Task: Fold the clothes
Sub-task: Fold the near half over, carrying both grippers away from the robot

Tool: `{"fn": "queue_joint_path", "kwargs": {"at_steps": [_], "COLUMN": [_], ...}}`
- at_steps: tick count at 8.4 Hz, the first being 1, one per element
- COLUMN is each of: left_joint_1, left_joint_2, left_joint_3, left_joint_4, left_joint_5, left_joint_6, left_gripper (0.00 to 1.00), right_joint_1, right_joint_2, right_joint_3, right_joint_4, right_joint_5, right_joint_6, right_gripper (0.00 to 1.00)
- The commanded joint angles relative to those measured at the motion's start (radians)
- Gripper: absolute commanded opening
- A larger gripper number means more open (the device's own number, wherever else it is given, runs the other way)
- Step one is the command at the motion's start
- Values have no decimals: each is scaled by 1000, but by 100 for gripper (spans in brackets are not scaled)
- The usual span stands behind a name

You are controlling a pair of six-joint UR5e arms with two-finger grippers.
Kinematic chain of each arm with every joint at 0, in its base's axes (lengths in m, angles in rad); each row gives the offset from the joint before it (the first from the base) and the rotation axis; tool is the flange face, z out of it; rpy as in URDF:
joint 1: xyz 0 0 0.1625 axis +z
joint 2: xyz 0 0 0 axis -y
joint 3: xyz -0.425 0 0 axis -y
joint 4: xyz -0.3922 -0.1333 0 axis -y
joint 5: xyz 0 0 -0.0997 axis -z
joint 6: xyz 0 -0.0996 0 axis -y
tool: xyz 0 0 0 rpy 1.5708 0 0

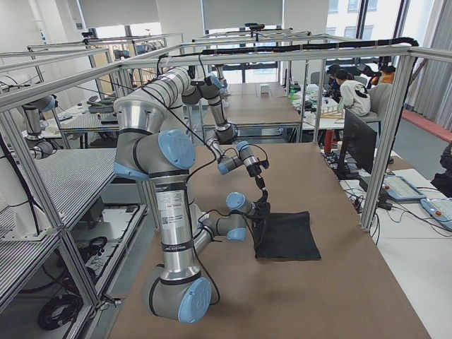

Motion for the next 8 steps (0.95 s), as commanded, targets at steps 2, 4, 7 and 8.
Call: {"fn": "queue_joint_path", "kwargs": {"at_steps": [2,4,7,8], "left_joint_1": [-42,-56,-79,-91], "left_joint_2": [-62,-89,-135,-150], "left_joint_3": [116,159,208,228], "left_joint_4": [-2,-8,-6,-6], "left_joint_5": [-1,1,-2,-4], "left_joint_6": [0,0,1,3], "left_gripper": [0,0,0,0], "right_joint_1": [66,81,119,133], "right_joint_2": [72,112,155,186], "right_joint_3": [-153,-210,-258,-293], "right_joint_4": [2,5,2,4], "right_joint_5": [-8,-10,-8,-8], "right_joint_6": [-32,-32,-32,-30], "right_gripper": [0,0,0,0]}}
